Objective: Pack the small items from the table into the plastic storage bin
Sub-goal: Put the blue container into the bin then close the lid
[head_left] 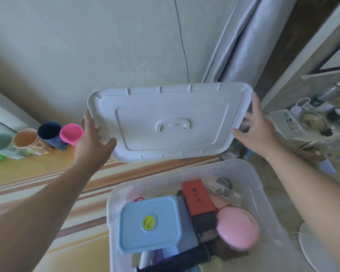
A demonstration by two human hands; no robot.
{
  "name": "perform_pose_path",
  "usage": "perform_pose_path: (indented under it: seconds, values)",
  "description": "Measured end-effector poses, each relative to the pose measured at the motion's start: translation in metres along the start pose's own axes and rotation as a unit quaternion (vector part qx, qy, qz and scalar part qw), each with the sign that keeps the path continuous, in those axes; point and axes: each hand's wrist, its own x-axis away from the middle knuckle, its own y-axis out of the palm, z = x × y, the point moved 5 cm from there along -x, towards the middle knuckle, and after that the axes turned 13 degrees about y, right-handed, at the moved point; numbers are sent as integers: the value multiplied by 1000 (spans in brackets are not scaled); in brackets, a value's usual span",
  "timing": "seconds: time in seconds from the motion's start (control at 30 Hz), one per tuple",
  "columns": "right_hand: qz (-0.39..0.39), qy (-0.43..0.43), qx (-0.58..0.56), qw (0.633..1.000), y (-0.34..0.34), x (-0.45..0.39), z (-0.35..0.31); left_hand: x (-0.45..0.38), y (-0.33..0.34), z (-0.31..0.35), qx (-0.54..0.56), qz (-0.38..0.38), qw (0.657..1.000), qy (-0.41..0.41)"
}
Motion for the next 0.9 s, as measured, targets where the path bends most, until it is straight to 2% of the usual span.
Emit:
perform_pose_path:
  seconds: [0.13,0.23,0.33,0.4,0.47,0.5,0.6,0.7,0.77,0.9]
  values:
    - [-23,15,-78,997,-35,35,1,41,-26,32,5,-30,999,-21]
    - [-79,28,-112,990,-51,62,14,79,-45,45,103,-27,993,-56]
    - [-102,31,-179,978,-69,86,26,111,-57,47,251,-3,961,-117]
    - [-135,48,-277,950,-74,101,35,136,-57,49,335,15,929,-158]
    - [-174,78,-318,929,-70,115,47,162,-51,44,370,23,907,-199]
    - [-195,81,-290,933,-66,123,53,176,-47,42,366,11,906,-211]
    - [-236,52,-90,966,-53,145,76,213,-39,47,253,-59,951,-165]
    - [-228,-47,136,963,-38,169,90,243,-26,57,82,-143,983,-81]
    - [-225,-69,188,953,-23,186,98,259,-12,62,-32,-190,981,-6]
    - [-237,-69,229,942,6,205,131,296,17,56,-150,-241,958,41]
